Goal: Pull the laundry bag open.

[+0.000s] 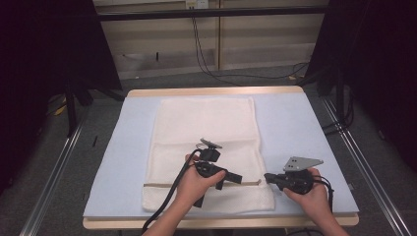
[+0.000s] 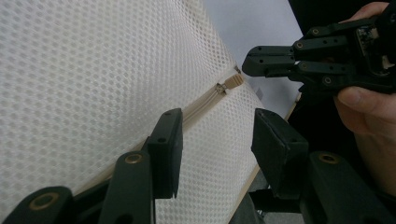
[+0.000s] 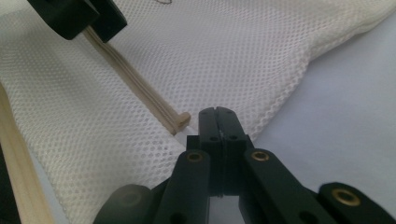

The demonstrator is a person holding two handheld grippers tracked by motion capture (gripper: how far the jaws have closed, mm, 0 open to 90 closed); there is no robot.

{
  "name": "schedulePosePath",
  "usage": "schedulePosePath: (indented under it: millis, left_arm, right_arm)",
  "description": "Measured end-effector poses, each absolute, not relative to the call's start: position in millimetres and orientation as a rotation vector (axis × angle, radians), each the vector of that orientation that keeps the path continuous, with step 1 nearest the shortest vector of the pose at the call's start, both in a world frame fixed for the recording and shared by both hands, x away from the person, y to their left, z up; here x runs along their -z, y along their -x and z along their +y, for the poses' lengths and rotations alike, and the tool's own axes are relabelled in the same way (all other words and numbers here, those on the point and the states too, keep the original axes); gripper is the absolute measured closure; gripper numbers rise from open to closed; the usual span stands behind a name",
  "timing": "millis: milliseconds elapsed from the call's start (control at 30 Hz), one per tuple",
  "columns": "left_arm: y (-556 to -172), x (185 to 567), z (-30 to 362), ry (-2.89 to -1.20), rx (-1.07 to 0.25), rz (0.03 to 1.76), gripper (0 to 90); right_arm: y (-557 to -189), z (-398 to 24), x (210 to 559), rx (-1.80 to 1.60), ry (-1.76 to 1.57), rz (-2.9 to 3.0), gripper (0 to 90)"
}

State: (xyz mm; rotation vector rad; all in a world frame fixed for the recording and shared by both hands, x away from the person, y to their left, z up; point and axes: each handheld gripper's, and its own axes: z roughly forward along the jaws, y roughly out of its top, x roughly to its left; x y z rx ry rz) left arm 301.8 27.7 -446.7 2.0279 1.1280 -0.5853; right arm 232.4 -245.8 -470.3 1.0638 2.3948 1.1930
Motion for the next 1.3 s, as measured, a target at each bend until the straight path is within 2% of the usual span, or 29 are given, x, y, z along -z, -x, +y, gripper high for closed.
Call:
schedulePosePath:
  millis: [267,500,700,833,1033,1100,1300]
  left_arm:
    - [-302.7,451.8,9.0,-2.017,0.639,1.119,54.8]
    - [-306.3,464.7,-9.1,-2.047,0.669,1.137,63.1]
    - [-308.9,470.4,-19.0,-2.021,0.701,1.147,62.3]
    - [-310.8,474.3,-20.6,-2.025,0.716,1.169,66.4]
    - [-309.2,468.2,-16.6,-2.019,0.705,1.203,65.4]
    - [-311.2,465.0,-11.7,-2.033,0.665,1.232,66.0]
    - [-311.6,472.8,-13.9,-2.035,0.715,1.261,64.5]
  right_arm:
    - [-231.5,-237.1,473.2,-1.177,-1.045,2.438,90.0]
    - [-231.6,-234.9,475.2,-1.182,-1.035,2.449,90.0]
    - [-232.8,-236.4,475.9,-1.185,-1.037,2.453,90.0]
    - [-232.5,-235.9,475.8,-1.18,-1.037,2.459,90.0]
    - [-233.2,-238.2,476.3,-1.187,-1.064,2.451,90.0]
    - [-232.9,-238.5,476.2,-1.188,-1.064,2.45,90.0]
    - [-235.3,-238.2,478.4,-1.186,-1.08,2.456,90.0]
